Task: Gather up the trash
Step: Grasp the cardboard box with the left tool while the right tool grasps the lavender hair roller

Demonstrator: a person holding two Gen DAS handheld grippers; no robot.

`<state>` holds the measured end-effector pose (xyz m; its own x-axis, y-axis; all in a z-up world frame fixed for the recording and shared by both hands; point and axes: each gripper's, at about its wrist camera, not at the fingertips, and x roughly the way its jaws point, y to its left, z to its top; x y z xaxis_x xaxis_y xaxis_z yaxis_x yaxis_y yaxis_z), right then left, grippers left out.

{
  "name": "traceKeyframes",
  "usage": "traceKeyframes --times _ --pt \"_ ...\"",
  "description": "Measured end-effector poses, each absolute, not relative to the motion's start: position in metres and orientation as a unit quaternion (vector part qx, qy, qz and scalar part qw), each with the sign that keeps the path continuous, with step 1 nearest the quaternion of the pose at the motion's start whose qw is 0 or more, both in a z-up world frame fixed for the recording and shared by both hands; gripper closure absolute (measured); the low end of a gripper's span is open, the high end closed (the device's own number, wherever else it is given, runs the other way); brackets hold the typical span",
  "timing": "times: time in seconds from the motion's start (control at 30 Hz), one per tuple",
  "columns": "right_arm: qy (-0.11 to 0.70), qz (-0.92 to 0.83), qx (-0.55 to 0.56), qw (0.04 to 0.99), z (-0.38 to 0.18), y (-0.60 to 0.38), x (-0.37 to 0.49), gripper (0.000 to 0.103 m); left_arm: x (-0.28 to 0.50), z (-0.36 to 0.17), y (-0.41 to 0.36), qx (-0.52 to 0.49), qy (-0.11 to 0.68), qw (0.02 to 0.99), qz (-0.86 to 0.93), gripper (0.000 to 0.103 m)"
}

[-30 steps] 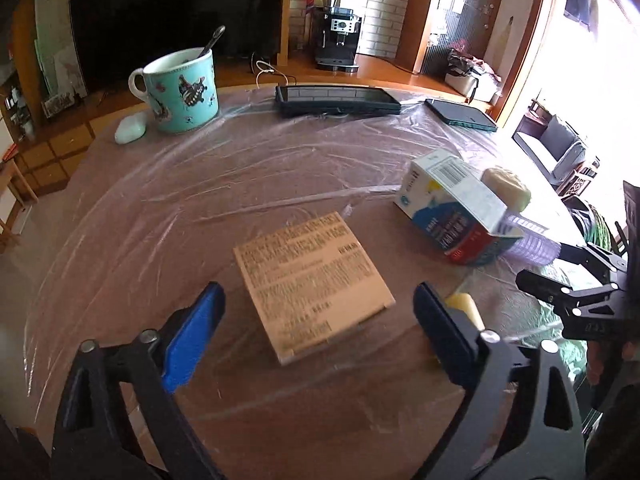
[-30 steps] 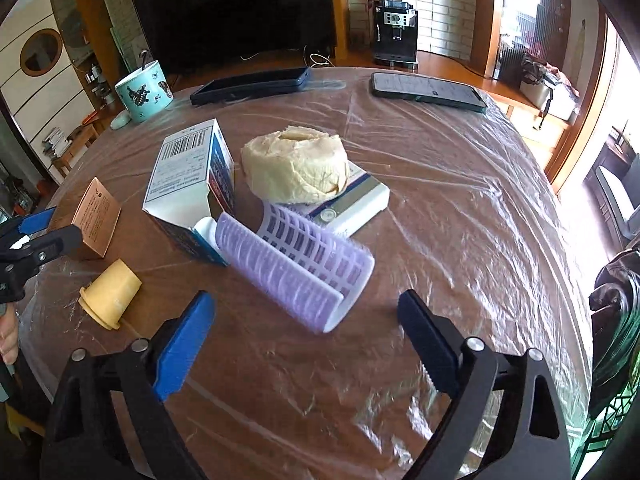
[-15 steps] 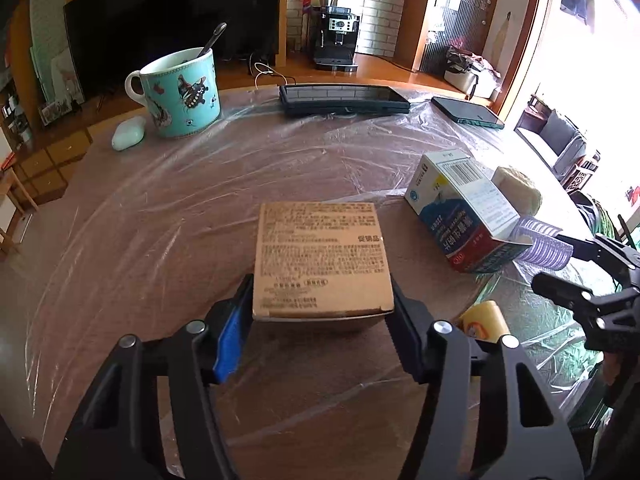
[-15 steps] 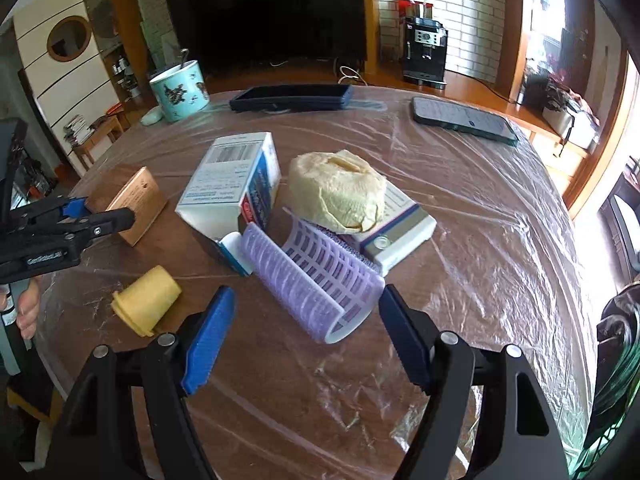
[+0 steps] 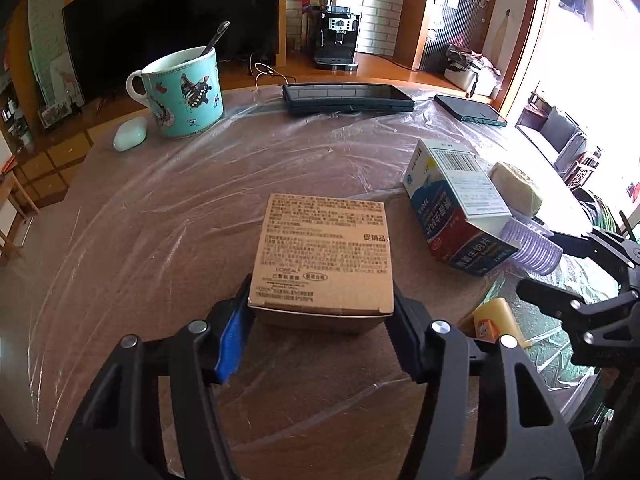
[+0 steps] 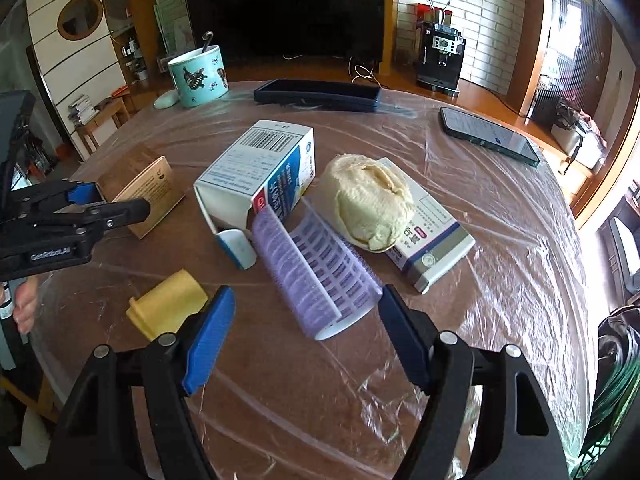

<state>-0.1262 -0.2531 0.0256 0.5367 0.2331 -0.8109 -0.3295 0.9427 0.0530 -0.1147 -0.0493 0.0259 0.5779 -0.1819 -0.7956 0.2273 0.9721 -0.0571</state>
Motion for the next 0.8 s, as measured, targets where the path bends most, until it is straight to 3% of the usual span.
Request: traceKeyframes --times 0.07,0.23,0.8 --pt "0.455 0.165 -0.055 0.874 0.024 -0.250 -0.122 0.048 -0.114 0.026 -0.049 0.024 0.445 0.888 -0.115 0.042" --pt "0.457 0.184 -0.030 0.870 0.023 -0.250 -0.117 0.055 -0.114 0.025 -0.048 0.023 0.445 0.887 -0.118 0.042" --pt "0.442 0.189 0.011 0.877 0.034 -0.272 -0.166 0.055 -0.129 0.026 -0.040 0.009 0.441 0.888 -0.131 0.043"
